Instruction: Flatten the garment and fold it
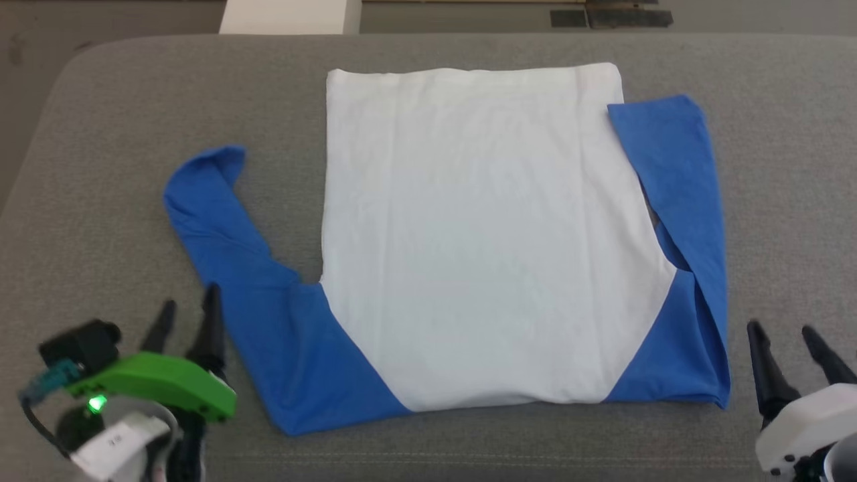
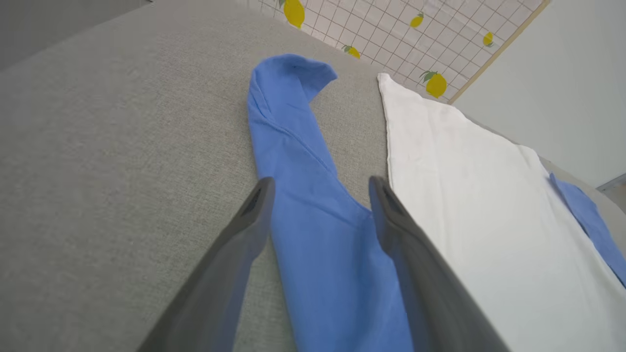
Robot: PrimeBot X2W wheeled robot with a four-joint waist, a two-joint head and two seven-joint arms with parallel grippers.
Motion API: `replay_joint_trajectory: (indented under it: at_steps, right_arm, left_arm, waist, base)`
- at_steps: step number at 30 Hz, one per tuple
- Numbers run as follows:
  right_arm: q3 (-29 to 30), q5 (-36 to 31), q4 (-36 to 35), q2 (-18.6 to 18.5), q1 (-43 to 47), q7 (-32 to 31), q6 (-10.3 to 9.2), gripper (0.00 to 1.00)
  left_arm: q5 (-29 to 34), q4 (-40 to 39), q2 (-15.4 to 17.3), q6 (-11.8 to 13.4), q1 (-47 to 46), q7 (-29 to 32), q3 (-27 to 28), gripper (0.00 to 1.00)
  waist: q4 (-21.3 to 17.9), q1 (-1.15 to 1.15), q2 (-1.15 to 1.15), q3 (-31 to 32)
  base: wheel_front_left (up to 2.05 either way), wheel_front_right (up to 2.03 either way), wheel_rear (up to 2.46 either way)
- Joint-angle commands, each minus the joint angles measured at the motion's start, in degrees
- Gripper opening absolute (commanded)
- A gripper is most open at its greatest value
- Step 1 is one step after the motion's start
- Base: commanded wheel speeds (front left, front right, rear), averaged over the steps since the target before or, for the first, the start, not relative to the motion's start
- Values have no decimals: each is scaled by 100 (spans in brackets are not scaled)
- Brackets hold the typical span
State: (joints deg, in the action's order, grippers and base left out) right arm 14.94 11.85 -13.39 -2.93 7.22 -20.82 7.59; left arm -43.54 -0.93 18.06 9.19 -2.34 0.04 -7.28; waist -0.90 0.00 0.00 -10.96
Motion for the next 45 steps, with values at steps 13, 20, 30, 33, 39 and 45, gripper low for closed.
replay_joint_trajectory:
  at_steps: [13,20,30,33,39,45]
  right_arm:
    - [-577,-206,-107,5,-1072,984,-10,100]
    - [-647,-243,-184,5,-1455,1100,-10,100]
    - [-785,-227,-145,5,-1704,1183,-10,100]
    - [-819,-203,-133,5,-1756,1207,-10,100]
    - [-865,-196,-36,5,-1799,1239,-10,100]
    - [-813,-173,91,5,-1762,1276,-10,100]
  left_arm:
    - [652,1276,1613,-516,-2531,1013,-41,100]
    - [916,1640,2190,-790,-3520,1875,-352,100]
    - [1246,1851,2317,-707,-4180,2727,-790,100]
    - [1251,1916,2264,-642,-4325,2842,-824,100]
    - [1272,2054,2205,-531,-4436,2923,-867,0]
    - [1258,1986,2072,-493,-4360,2457,-819,0]
  waist:
    - [-439,0,0,-1340]
    - [-580,0,0,-1816]
    - [-710,0,0,-2149]
    - [-750,0,0,-2216]
    - [-784,0,0,-2187]
    - [-671,0,0,-1841]
  base:
    - [0,0,0]
    - [0,0,0]
    - [0,0,0]
    - [0,0,0]
    - [0,0,0]
    - [0,0,0]
